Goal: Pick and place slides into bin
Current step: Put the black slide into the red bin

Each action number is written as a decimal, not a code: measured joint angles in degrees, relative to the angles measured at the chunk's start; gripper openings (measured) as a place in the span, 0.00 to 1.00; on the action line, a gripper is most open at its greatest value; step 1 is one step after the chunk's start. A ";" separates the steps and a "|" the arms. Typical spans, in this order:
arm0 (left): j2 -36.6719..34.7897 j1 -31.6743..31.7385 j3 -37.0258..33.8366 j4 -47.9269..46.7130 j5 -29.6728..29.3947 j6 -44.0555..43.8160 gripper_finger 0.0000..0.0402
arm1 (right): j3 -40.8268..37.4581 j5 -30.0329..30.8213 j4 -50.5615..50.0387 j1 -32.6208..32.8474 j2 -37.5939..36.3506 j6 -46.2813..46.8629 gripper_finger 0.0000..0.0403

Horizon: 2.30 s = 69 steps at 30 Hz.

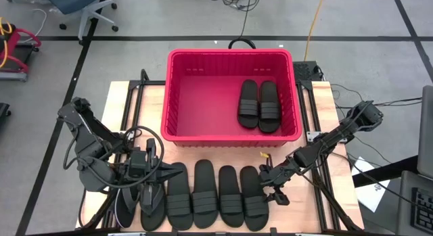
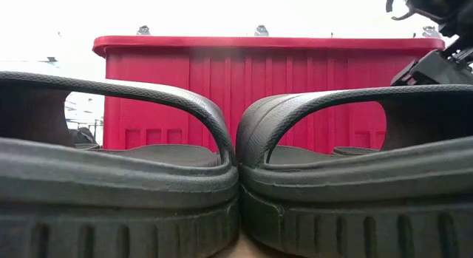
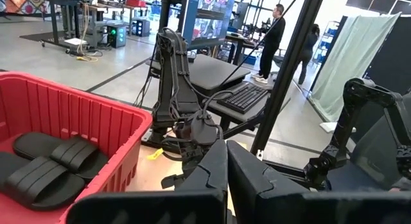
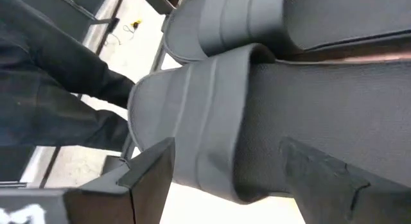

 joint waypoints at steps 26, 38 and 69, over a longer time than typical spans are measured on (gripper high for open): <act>0.00 0.01 0.00 -0.11 -0.03 1.20 0.02 | 0.17 3.89 7.31 5.81 9.49 6.06 0.51; 0.00 0.00 0.00 -0.15 -0.03 1.31 0.02 | 0.06 2.52 15.87 5.71 12.57 8.18 0.21; 0.44 0.16 -0.04 1.62 6.31 7.71 0.01 | 52.31 19.48 -70.83 6.89 -9.35 -8.62 0.01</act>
